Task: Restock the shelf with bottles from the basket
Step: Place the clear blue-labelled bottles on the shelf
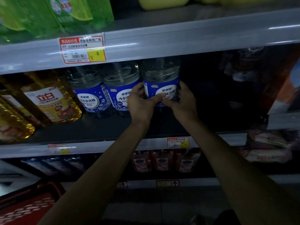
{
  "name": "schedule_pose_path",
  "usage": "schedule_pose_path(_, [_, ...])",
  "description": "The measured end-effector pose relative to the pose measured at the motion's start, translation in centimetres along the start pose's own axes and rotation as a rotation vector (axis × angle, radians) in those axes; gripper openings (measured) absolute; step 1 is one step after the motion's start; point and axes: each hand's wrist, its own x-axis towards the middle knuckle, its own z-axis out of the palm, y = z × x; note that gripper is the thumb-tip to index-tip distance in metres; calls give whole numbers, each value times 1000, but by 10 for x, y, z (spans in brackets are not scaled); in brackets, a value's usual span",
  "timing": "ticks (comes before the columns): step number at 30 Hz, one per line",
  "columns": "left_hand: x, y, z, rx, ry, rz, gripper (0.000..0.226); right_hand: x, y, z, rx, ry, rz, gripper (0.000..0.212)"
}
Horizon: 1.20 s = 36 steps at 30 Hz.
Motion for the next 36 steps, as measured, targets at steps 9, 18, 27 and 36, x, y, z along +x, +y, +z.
schedule_pose_path(9, [-5,-13,11,24,110,45,60,-4,4,1,44,-26,36,79])
schedule_pose_path(18, [-25,-15,6,90,105,89,55,-18,-10,-5,-70,-1,135,77])
schedule_pose_path(27, [-52,-12,-32,259,-114,82,54,-48,-26,-18,-364,-129,155,71])
schedule_pose_path(36, [-94,10,-101,544,-222,198,58,-92,-57,-25,-664,-298,-3,67])
